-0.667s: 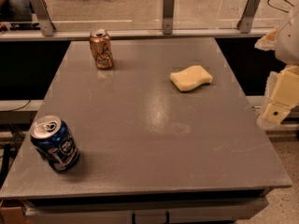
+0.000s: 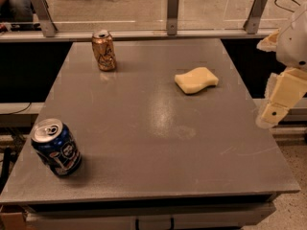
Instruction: Move sponge near orange can
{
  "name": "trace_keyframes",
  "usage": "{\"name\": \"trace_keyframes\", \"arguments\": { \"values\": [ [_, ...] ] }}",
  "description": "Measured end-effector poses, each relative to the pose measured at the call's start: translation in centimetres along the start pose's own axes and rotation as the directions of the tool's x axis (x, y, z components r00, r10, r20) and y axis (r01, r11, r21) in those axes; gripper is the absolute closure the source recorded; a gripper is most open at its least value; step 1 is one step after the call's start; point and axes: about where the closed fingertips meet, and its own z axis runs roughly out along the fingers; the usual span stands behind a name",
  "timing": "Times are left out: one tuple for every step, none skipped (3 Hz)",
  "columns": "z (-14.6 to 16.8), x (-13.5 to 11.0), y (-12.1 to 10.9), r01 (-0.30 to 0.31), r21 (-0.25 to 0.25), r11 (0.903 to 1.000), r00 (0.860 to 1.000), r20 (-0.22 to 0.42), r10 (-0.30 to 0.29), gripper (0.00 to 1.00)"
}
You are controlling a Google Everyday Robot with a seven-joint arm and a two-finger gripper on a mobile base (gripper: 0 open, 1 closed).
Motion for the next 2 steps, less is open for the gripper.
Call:
{"name": "trace_keyframes", "arguments": {
  "values": [
    [2.9, -1.2, -2.8, -0.009, 0.025, 0.9996, 0.996, 0.086, 0.007, 0.00],
    [6.2, -2.8, -5.9, -0.036, 0.037, 0.9987, 0.983, 0.180, 0.029, 0.00]
  ]
}}
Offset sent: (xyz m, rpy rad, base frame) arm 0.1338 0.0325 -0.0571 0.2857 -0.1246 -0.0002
